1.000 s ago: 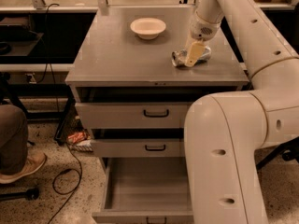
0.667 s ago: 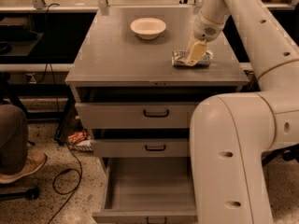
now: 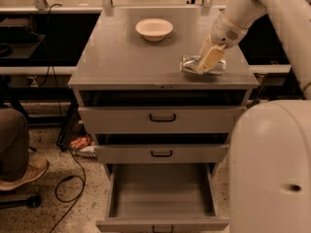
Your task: Place redbull can into bottom drawer
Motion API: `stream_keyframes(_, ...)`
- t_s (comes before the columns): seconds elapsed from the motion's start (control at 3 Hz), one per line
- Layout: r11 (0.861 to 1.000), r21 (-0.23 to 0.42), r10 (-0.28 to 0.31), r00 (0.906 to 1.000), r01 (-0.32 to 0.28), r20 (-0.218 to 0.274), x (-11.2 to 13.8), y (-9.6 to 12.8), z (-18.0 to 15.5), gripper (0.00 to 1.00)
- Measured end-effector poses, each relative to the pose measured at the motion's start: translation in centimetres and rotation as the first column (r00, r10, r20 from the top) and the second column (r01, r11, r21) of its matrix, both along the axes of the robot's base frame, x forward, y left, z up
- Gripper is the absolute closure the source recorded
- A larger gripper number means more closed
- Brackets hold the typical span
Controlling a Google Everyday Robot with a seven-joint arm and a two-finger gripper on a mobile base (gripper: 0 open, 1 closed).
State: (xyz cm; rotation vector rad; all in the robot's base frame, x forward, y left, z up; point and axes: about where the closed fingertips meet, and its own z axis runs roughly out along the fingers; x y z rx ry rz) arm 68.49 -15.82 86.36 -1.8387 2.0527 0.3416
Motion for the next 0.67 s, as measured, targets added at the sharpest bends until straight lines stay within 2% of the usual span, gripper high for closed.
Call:
stream_keyframes(0.33,0.998,0.069,0.009,0.9998,-0.01,0.015,-5.2,0.9,4.1,1.0)
stream_keyframes(0.67,0.991,0.134,0.03,0.9989,-0.025,-0.035,-13.2,3.1,6.5,1.0)
